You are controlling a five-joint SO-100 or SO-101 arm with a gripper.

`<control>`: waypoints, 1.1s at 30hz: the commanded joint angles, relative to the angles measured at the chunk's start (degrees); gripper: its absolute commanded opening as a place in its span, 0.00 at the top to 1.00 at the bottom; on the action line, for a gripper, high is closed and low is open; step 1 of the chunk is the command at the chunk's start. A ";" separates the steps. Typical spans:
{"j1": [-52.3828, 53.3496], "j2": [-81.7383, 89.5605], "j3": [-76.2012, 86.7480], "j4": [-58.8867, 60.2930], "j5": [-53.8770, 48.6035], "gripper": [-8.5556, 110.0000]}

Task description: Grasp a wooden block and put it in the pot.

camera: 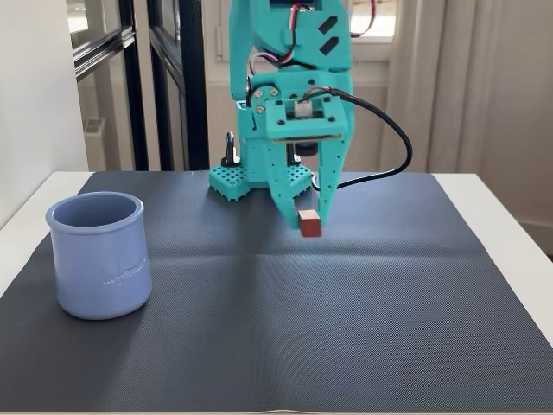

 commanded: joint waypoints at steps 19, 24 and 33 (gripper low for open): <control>30.50 11.78 2.90 9.40 -26.63 0.90; 32.78 11.16 5.36 5.54 -29.36 0.90; 33.13 11.07 5.71 2.11 -29.36 0.90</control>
